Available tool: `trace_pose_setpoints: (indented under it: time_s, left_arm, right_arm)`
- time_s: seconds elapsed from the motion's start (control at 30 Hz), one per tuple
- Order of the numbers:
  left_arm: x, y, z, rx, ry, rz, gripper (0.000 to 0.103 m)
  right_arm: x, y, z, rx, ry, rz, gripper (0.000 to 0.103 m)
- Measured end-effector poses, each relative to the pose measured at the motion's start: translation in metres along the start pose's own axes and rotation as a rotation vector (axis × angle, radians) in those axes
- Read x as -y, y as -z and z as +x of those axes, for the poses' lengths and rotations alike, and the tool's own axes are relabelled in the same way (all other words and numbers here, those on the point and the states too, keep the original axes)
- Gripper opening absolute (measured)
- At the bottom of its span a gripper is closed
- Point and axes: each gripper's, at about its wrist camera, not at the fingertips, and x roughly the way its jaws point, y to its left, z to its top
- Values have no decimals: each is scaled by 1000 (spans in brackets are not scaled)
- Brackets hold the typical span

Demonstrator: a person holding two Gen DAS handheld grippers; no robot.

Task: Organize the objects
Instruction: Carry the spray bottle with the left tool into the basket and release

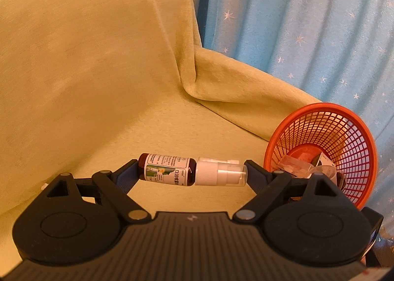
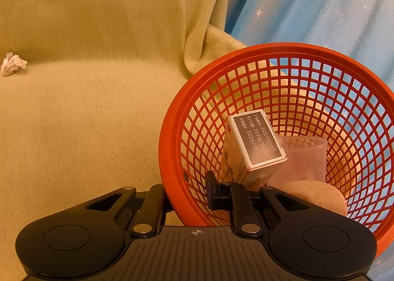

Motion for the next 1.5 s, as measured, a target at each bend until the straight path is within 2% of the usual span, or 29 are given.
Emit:
trace_pose_setpoints:
  time_s: [0.67,0.93,1.3,1.4,1.5]
  left_arm:
    - [26,-8,0,-12,54,69,88]
    - [67,-22,8,-21,154,149,88]
    - [159,-45,46,-26,341,291,88]
    - [174,-49,62,-31,384,287,93]
    - [173,-51,64,-21,383,265,93]
  right_arm:
    - [0,3,-1,-3,1,-7,11]
    - [0,4,-2,-3,1,-9,11]
    - [1,5,-4,2,-2,5,11]
    - [0,4,-5,2,-3,8,11]
    - [-1,3,-5,1,-5,4,11]
